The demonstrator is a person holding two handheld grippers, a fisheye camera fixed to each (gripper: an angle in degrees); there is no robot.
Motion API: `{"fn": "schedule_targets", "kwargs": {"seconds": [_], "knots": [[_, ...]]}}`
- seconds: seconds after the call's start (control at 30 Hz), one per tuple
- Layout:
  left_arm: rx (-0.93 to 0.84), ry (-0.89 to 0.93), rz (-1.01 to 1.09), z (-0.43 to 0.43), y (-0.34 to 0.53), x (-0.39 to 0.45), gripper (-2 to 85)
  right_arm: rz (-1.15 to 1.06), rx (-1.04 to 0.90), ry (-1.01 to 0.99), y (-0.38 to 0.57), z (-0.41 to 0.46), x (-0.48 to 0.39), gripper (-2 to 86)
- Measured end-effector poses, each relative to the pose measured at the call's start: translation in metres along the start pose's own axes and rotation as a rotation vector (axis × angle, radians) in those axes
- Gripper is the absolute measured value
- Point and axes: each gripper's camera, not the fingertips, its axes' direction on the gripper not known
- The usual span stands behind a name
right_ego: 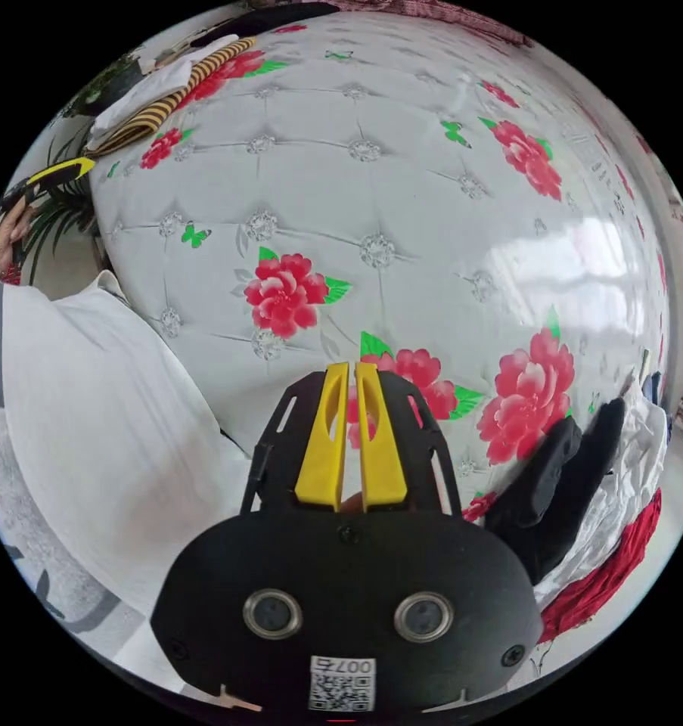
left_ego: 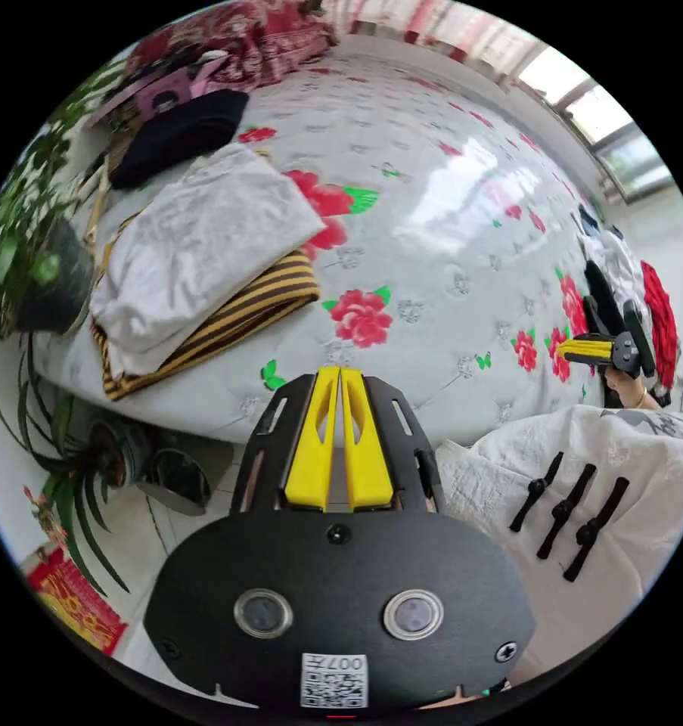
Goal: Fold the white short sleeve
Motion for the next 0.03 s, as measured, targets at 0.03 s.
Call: {"fn": "schedule_targets", "kwargs": {"seconds": [0.03], "knots": [[-0.020,0.018,0.087,0.0067,-0.0180,0.0302,-1.0,0.026,-0.005,0.001,0.0099,0.0082,-0.0048,-0.1]]}}
